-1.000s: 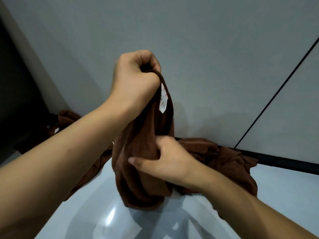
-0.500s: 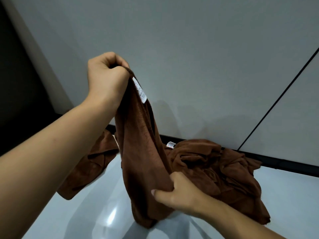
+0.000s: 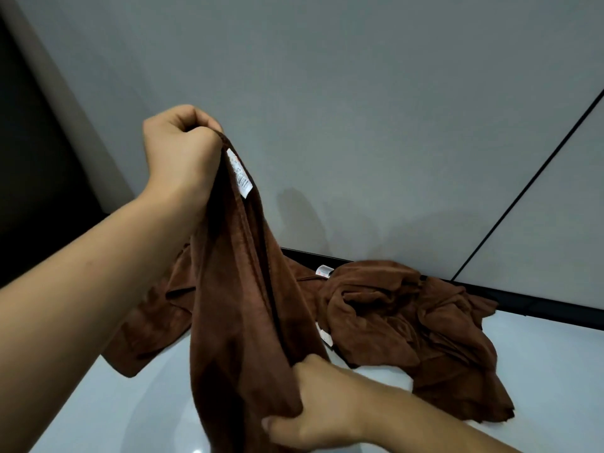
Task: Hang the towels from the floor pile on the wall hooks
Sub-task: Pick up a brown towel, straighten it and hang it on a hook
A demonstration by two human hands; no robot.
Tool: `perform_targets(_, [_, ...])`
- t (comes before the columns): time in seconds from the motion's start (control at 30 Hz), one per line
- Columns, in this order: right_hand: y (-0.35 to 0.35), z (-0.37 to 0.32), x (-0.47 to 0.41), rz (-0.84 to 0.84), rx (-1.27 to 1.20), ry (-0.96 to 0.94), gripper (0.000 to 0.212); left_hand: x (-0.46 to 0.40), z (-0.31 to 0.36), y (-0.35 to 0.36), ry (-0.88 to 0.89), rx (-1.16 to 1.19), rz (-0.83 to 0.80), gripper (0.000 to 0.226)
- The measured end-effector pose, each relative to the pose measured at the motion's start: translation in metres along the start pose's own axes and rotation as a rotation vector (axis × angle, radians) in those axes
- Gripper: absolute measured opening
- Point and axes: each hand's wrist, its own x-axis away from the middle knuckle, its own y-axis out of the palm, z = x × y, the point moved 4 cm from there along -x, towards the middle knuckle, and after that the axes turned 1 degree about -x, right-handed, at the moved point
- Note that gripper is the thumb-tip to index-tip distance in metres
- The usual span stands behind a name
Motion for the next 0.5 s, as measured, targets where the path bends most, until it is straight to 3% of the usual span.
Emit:
perform_targets(0.1, [-0.004,0.025,-0.003,0.006,0.323,0.046,0.042,0.002,-0.013,-0.003,-0.030,-0.043,0.005,0.027])
perform_targets(0.23, [-0.011,0.038,-0.003,-0.027,0.744,0.029,0.038,0.006,-0.020,0.000,-0.007,-0.122,-0.005,0.031])
perform_targets(0.33, [-0.022,0.043,-0.003,-0.007,0.893,0.077,0.031,0.003,-0.024,-0.003,0.017,-0.142,-0.001,0.032])
perform_targets(0.5, [-0.061,0.060,0.007,0.163,0.987,0.208,0.032,-0.008,-0.047,-0.018,-0.008,-0.224,0.057,0.030])
